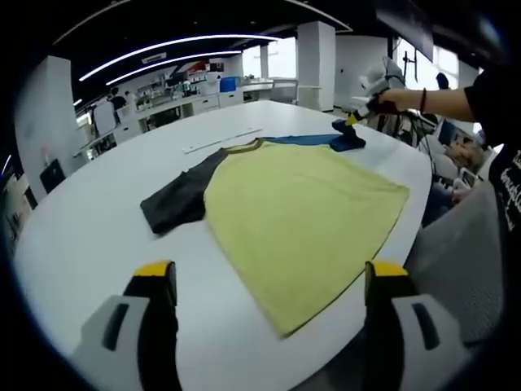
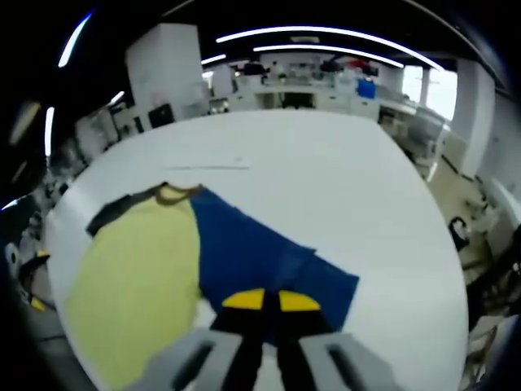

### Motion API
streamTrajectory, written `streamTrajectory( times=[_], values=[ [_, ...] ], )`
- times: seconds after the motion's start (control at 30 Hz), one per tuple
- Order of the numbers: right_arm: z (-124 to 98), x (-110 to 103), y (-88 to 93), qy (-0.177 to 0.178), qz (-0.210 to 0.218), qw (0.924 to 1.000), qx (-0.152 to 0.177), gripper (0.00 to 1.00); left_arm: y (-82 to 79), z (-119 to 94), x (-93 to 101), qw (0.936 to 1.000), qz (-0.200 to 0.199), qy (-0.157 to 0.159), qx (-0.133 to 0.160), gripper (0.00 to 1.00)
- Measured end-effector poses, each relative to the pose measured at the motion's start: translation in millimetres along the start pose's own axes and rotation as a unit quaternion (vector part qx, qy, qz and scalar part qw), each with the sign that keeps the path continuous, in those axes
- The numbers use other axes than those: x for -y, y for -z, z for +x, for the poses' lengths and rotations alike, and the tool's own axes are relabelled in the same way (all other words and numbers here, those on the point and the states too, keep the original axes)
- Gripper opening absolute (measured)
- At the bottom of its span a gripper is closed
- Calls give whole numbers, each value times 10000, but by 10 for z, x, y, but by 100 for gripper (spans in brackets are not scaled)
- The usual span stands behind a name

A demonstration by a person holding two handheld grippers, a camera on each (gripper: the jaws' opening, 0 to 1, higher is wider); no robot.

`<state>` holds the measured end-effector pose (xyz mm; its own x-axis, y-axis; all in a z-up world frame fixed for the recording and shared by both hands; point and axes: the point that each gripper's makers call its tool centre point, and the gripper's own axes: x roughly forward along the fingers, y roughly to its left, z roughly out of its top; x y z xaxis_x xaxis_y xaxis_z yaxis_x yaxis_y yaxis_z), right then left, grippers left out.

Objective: Fold the garment on the visible template until the final outline fits inside the template.

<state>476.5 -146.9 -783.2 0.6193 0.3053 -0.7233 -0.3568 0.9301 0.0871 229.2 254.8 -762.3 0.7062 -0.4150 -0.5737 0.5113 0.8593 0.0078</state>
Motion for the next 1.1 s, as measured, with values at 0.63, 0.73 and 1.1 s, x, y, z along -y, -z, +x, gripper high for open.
streamTrajectory(
  times=[0.63, 0.73, 1.1],
  values=[
    [251, -798, -378, -539, -349, 9979, 49, 0, -12, 36, -42, 9999, -70, 97, 82, 93],
    [319, -838, -454, -599, -387, 9974, 47, 0, -7, 38, -33, 9999, -52, 97, 66, 93],
    [339, -1299, -635, -929, -349, 9950, 91, 0, 0, 57, 14, 9998, 49, 217, -2, 93]
  ],
)
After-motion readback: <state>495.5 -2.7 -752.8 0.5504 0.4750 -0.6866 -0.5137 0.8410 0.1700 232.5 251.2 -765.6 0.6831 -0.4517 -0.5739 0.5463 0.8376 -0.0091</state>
